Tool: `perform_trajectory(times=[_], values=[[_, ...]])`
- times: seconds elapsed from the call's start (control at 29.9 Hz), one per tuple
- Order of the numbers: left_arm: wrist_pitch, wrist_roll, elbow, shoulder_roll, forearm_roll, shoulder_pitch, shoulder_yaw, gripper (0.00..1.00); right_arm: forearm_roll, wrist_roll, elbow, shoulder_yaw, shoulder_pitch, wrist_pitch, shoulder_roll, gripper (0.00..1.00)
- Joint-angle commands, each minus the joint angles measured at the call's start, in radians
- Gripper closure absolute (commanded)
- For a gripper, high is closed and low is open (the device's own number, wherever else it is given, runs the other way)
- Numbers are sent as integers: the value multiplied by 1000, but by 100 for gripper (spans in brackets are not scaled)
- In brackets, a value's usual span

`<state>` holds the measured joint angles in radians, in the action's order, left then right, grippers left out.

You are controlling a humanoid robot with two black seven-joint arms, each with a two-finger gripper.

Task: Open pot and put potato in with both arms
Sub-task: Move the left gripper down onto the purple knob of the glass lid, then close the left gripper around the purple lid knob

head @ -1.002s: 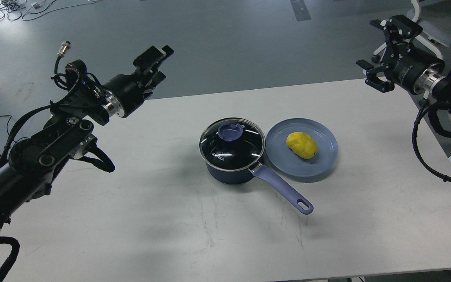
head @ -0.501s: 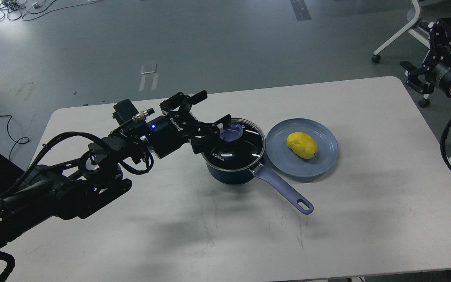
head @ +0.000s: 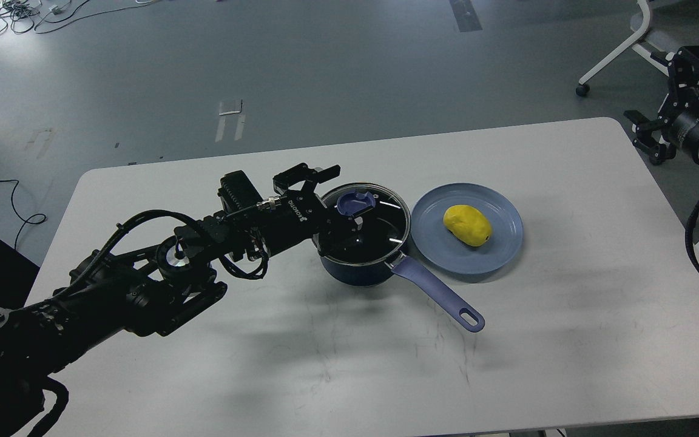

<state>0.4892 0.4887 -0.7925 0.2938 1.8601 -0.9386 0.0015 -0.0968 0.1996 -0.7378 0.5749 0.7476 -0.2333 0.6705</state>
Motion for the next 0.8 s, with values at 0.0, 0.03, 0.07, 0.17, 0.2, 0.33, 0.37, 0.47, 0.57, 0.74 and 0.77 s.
perform_trajectory(times=[0.0,0.03,0.07,0.17,0.2,0.33,0.37,0.47,0.57,0.74,0.77], values=[[-1,0,-1,5,-7,1,43,2,-1,0,15,-1,1,0,0,0],[-1,0,-1,5,-7,1,47,2,-1,0,26,-1,1,-1,0,0],[-1,0,-1,7,-7,3,48,2,-1,0,29,-1,1,0,0,0],[-1,0,1,5,-6,10,48,2,-1,0,34,-3,-1,-1,0,0],[-1,0,2,-1,-6,14,48,2,-1,0,34,-4,-1,-1,0,0],[-1,0,13,-5,-9,17,48,2,-1,0,35,-7,-1,-1,1,0],[-1,0,18,-5,-10,17,48,2,-1,0,35,-7,-1,-1,1,0],[-1,0,26,-5,-10,14,48,2,-1,0,40,-7,-1,-1,3,0],[-1,0,27,-5,-12,14,48,2,-1,0,48,-7,-1,-1,1,0],[-1,0,61,-7,-45,11,48,2,-1,0,48,-10,-1,-1,1,0],[-1,0,61,-7,-53,12,48,3,-1,0,48,-10,-1,-3,1,0]])
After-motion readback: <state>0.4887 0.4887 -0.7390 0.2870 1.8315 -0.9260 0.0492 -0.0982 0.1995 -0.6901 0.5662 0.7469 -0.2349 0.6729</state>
